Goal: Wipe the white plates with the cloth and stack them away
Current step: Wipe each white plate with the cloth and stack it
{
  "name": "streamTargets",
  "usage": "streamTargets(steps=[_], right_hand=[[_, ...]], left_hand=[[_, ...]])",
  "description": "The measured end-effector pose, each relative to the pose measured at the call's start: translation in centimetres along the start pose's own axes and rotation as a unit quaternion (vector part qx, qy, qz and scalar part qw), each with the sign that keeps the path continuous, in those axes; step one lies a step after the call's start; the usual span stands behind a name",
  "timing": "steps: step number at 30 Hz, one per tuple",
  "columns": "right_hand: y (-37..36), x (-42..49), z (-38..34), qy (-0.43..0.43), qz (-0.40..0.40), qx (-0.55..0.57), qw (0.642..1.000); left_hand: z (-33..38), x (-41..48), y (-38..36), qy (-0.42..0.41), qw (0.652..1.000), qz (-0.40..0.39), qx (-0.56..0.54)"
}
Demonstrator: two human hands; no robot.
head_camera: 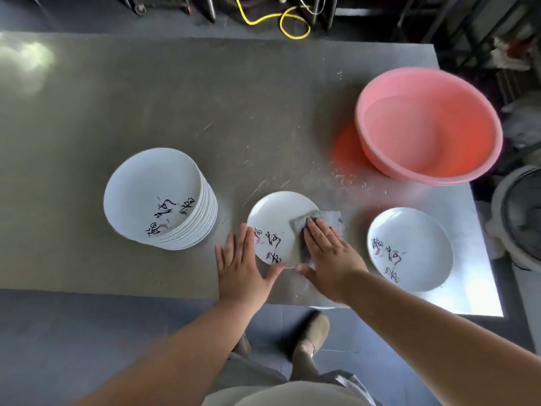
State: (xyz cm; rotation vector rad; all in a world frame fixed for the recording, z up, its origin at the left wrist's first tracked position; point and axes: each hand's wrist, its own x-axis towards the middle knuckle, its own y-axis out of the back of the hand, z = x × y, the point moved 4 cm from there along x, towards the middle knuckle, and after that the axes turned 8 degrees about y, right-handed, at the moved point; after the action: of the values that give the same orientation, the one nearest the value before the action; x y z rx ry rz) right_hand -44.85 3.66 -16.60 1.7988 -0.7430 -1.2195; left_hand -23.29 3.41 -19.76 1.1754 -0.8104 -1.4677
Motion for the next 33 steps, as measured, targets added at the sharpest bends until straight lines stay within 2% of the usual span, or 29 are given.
streamTargets(steps=[3,6,9,11,13,16,18,21,25,27,33], right_hand=[[-2.5,-2.4,-3.7,0.008,0.020,0.050,0.999],[-2.9,-3.1,-3.8,0.024,0.024,0.063,0.997],[-0.8,-1.4,-0.9,0.033,0.035,0.025,0.999],[0.8,0.3,0.8,0.044,0.032,-0.008,0.998],[1.8,1.6,1.7,0.037,0.037,-0.007,0.999],[1.2,1.4,0.8,-0.002,0.058,0.036,0.998],[-0.7,-0.3,-1.7,-0.012,0.059,0.050,0.997],[-2.7,-1.6,-3.8,0.012,0.007,0.021,1.000],[0.7,1.1,0.0,-0.015,0.034,-0.018,0.999],[1.6,1.9,1.1,-0.024,0.020,-0.026,0.999],[-2.4,-2.5,-4.6,0.017,0.035,0.026,0.999]], left_hand=[[1.5,-1.2,0.1,0.057,0.998,-0.025,-0.015],[1.6,-2.6,0.7,0.073,0.997,-0.020,-0.020],[1.1,-0.6,3.1,0.013,0.999,0.020,-0.024],[1.1,2.4,4.0,-0.063,0.997,-0.015,0.031],[1.1,4.8,3.7,-0.130,0.981,-0.077,0.123],[0.5,5.5,2.4,-0.158,0.967,-0.095,0.177],[0.1,5.0,1.9,-0.147,0.971,-0.068,0.176],[0.0,4.3,1.5,-0.130,0.977,-0.045,0.165],[0.5,3.8,1.1,-0.097,0.985,-0.035,0.140],[1.1,3.2,1.1,-0.066,0.988,-0.024,0.139],[2.9,0.0,0.5,0.062,0.990,-0.073,0.105]])
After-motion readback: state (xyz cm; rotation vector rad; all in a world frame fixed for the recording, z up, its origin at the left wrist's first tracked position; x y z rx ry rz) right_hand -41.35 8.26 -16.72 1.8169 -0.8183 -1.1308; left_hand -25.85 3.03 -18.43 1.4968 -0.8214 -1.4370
